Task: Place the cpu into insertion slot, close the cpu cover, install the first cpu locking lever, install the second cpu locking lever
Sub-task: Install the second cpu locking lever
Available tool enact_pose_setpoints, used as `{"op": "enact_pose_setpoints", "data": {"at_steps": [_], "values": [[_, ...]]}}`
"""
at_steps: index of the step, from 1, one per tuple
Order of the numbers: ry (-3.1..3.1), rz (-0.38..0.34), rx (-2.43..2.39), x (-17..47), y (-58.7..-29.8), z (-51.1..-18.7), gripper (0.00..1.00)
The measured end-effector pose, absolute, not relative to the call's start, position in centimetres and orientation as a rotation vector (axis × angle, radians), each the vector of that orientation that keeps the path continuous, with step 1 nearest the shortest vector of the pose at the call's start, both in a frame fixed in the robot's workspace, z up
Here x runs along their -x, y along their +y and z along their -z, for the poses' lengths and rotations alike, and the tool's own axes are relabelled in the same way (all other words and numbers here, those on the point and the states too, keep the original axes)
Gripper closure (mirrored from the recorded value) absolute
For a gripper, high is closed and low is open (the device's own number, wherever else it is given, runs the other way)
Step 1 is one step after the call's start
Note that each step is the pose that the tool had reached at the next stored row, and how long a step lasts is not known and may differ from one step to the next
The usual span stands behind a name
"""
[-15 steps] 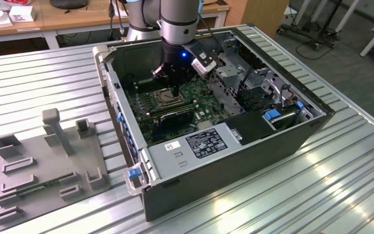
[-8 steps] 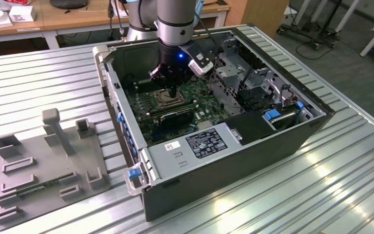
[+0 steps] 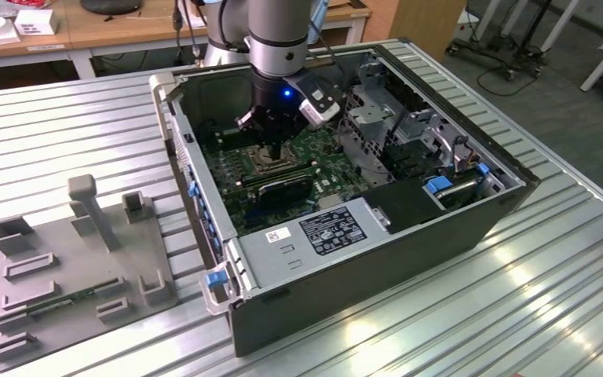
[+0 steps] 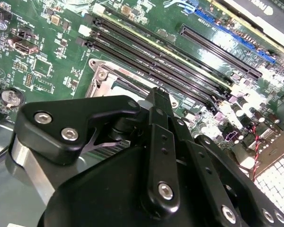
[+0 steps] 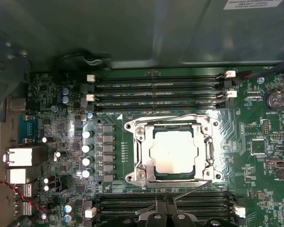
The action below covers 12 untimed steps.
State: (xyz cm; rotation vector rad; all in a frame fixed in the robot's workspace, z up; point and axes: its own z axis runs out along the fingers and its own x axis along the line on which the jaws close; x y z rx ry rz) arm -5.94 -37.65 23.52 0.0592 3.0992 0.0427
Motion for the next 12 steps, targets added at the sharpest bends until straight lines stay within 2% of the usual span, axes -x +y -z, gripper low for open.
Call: {"op": "enact_pose_setpoints", "data": {"at_steps": [12], "values": [[3.099,-0.043,-0.060,6.18,-37.65,-23.46,0.89]]}}
